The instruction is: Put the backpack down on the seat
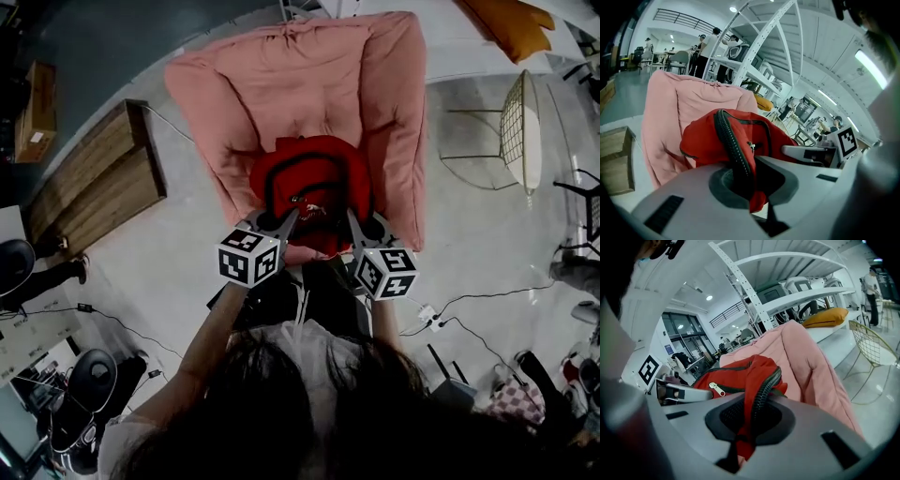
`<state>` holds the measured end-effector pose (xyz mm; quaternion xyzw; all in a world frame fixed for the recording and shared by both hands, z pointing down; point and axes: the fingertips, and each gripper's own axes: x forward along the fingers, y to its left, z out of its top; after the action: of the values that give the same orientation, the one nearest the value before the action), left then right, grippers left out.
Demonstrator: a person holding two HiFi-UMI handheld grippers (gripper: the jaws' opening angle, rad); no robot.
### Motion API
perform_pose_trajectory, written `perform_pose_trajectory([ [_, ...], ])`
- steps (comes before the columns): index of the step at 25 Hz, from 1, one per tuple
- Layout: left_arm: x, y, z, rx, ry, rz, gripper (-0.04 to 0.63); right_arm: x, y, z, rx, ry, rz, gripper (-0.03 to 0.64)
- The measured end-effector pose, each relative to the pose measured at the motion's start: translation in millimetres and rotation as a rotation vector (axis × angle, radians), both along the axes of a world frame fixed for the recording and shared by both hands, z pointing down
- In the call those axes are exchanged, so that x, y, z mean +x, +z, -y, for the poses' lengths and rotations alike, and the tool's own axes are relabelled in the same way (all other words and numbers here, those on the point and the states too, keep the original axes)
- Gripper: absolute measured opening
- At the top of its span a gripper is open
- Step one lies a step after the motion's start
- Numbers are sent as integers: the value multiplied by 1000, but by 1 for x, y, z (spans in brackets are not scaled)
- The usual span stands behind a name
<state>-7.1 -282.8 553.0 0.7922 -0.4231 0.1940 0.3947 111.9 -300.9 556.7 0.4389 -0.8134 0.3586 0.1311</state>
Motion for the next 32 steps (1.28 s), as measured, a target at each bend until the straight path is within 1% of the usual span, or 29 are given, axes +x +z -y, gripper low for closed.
perform_pose_trajectory([
  [5, 1, 41, 34, -31, 6, 35, 40, 6, 41, 31, -40, -5, -12, 46],
  [9, -2, 83, 53, -88, -1, 61, 40, 10, 79, 52, -91, -6, -27, 46],
  [11, -3, 103, 58, -122, 1, 60, 40, 12, 100, 59, -118, -7, -44, 46],
  [13, -2, 120, 62, -149, 7, 43, 40, 15, 119, 65, -144, -3, -53, 46],
  [15, -1, 136, 65, -167, 19, 33, 40, 17, 137, 68, -170, 5, -42, 46],
  [17, -3, 154, 68, -188, 25, 39, 40, 16, 153, 69, -187, 1, -34, 46],
  [19, -10, 173, 72, -219, 19, 64, 40, 14, 169, 70, -193, -16, -45, 48],
  [21, -19, 191, 76, -241, 13, 104, 40, 10, 183, 73, -191, -33, -63, 48],
  [26, -38, 228, 93, -260, 13, 200, 40, 11, 221, 92, -191, -34, -69, 48],
  [32, -50, 267, 92, -296, 46, 252, 41, 18, 267, 95, -252, 7, -52, 48],
])
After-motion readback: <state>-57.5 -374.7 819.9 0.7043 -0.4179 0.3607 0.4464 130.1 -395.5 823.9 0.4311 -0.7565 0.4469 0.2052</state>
